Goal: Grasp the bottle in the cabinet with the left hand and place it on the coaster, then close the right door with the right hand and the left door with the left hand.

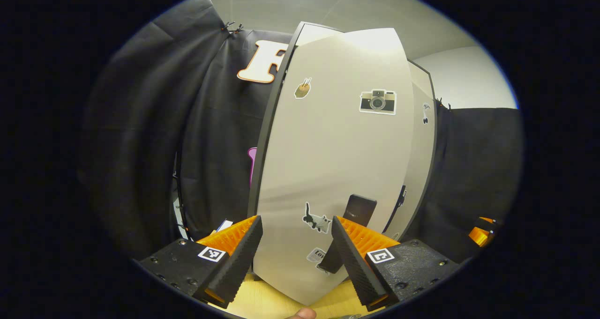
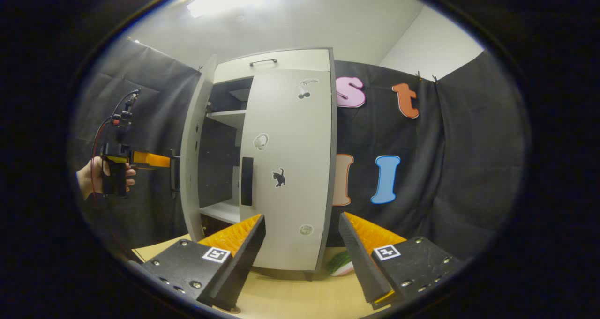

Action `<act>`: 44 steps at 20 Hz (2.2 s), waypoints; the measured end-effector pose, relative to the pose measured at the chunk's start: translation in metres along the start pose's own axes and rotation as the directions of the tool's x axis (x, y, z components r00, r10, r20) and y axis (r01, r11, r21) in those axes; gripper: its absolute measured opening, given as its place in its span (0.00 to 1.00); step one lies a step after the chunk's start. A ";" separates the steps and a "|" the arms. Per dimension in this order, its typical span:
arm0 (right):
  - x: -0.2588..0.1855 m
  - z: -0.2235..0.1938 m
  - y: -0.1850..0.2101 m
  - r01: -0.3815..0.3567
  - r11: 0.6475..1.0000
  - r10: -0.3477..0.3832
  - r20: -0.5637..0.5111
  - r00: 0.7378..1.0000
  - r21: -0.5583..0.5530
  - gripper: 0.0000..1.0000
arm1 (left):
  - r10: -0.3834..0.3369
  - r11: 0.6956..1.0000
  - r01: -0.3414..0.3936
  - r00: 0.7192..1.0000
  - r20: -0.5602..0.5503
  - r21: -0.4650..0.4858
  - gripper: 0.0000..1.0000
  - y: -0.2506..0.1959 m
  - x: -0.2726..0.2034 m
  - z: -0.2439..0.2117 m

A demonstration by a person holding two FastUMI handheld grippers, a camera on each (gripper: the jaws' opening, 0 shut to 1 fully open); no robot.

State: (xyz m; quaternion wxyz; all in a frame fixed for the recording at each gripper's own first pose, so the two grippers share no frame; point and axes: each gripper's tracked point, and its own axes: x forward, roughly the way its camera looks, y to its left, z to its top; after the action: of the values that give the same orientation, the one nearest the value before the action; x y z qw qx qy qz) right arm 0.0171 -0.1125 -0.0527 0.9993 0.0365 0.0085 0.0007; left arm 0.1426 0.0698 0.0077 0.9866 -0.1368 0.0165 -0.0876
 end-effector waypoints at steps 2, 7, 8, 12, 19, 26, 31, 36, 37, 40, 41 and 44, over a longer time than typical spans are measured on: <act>0.000 0.002 0.006 -0.005 1.000 0.005 -0.001 1.000 0.004 0.95 | 0.015 1.000 -0.015 1.000 -0.008 0.025 0.94 0.003 -0.001 -0.003; -0.008 0.010 0.007 0.017 1.000 -0.017 0.000 1.000 0.006 0.95 | 0.035 0.998 -0.036 0.999 0.011 0.054 0.94 0.008 -0.009 0.002; -0.008 0.011 0.008 0.023 1.000 -0.023 -0.001 1.000 0.010 0.95 | 0.038 0.998 -0.038 0.999 0.012 0.053 0.94 0.009 -0.013 0.002; -0.010 0.010 0.018 0.032 0.999 -0.032 -0.008 0.999 0.023 0.95 | 0.049 0.996 -0.049 0.999 0.007 0.077 0.94 0.017 -0.035 -0.002; -0.002 0.009 0.061 -0.032 0.999 0.031 -0.026 0.999 -0.026 0.95 | 0.088 0.989 -0.089 0.996 0.011 0.120 0.94 0.026 -0.062 -0.011; 0.001 0.018 0.085 -0.030 0.999 0.031 0.009 0.999 -0.035 0.95 | 0.112 0.984 -0.112 0.994 0.002 0.139 0.94 0.022 -0.080 -0.029; 0.014 0.010 0.104 -0.021 0.989 0.024 0.015 1.000 -0.143 0.94 | 0.096 0.989 -0.093 0.995 -0.017 0.112 0.94 0.013 -0.088 -0.033; 0.026 -0.009 0.128 -0.014 0.990 0.011 -0.022 1.000 -0.139 0.95 | 0.113 0.984 -0.113 0.994 0.003 0.137 0.94 0.012 -0.090 -0.032; 0.027 -0.008 0.132 -0.014 0.991 0.011 -0.024 1.000 -0.132 0.95 | 0.103 0.985 -0.104 0.995 0.009 0.141 0.94 0.009 -0.089 -0.031; 0.033 -0.004 0.145 -0.022 0.996 0.020 -0.027 0.999 -0.089 0.95 | 0.080 0.982 -0.082 0.997 0.019 0.172 0.94 0.008 -0.085 -0.028; 0.033 0.001 0.147 -0.014 0.997 0.013 -0.021 1.000 -0.081 0.95 | 0.078 0.980 -0.084 0.996 0.038 0.180 0.94 0.009 -0.082 -0.020; 0.031 0.014 0.158 -0.010 0.999 0.011 0.017 1.000 -0.049 0.98 | 0.053 0.980 -0.069 0.995 0.086 0.187 0.94 0.007 -0.083 -0.005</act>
State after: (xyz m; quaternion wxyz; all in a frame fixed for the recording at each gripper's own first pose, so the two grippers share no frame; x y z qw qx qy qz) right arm 0.0487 0.0439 -0.0274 0.9999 0.0120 -0.0004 0.0060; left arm 0.0620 0.0903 0.0018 0.9972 -0.0447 -0.0274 -0.0528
